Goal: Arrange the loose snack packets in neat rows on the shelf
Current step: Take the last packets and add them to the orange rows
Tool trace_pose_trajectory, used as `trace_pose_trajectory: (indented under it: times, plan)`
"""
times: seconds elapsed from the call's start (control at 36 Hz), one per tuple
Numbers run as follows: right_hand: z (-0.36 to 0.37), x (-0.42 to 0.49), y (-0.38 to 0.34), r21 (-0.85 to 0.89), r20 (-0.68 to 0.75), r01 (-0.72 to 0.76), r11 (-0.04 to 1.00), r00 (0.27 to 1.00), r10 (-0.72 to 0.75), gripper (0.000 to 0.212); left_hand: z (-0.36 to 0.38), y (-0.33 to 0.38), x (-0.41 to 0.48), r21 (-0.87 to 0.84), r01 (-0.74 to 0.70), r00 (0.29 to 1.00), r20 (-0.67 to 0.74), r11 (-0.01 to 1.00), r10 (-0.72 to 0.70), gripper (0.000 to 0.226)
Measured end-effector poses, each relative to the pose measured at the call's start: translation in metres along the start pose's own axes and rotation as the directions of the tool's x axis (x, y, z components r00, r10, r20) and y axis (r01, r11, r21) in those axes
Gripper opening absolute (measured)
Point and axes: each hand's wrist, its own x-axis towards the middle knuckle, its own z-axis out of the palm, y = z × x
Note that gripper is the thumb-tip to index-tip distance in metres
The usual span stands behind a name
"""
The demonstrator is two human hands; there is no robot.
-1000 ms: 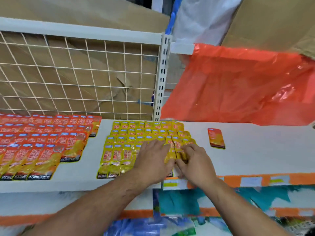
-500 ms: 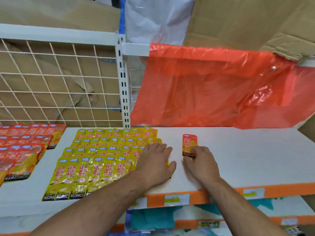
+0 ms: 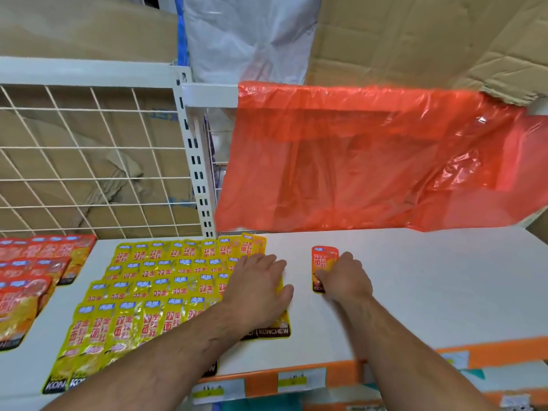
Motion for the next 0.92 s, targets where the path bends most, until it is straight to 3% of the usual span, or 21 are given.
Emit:
trace_pose_trajectory:
  times: [0.08,0.19,0.25,0.33,0.42,0.64,0.81,0.92]
  plan:
    - [-0.006,0.002,-0.001,0.035,0.048,-0.029,0.999,0.998,0.027,0.061,0.001,-0.004,-0.005,-0.006,0.008,1.000,-0.024,1.000,-0.009,0.069]
    - [-0.010,-0.003,-0.001,0.036,0.121,-0.011,0.999,0.993,0.007,0.043,-0.001,-0.007,-0.014,-0.018,0.037,0.997,-0.062,0.999,-0.038,0.059]
    - [-0.011,-0.006,-0.002,0.196,0.134,-0.016,0.981,0.991,-0.011,0.028,-0.003,-0.009,-0.020,-0.017,0.054,0.995,-0.080,0.998,-0.056,0.057]
    - [-0.017,-0.019,-0.005,0.575,0.178,-0.051,0.817,0.982,-0.064,0.023,-0.005,-0.012,-0.031,-0.019,0.080,0.994,-0.069,0.997,-0.082,0.060]
    - [-0.029,-0.040,-0.014,0.719,0.228,-0.074,0.691,0.965,-0.134,0.018,-0.007,-0.015,-0.044,-0.032,0.103,0.992,-0.074,0.994,-0.105,0.061]
    - [-0.022,-0.094,-0.035,0.749,0.316,-0.077,0.658,0.915,-0.252,0.021,-0.016,-0.025,-0.080,-0.012,0.149,0.985,-0.082,0.989,-0.150,0.070]
    - [0.001,-0.121,-0.054,0.718,0.309,-0.021,0.695,0.905,-0.292,0.019,-0.034,-0.047,-0.108,-0.049,0.193,0.971,-0.137,0.980,-0.198,0.058]
    - [0.021,-0.141,-0.083,0.686,0.269,0.067,0.725,0.902,-0.338,0.034,-0.049,-0.077,-0.132,-0.037,0.211,0.971,-0.105,0.977,-0.214,0.060]
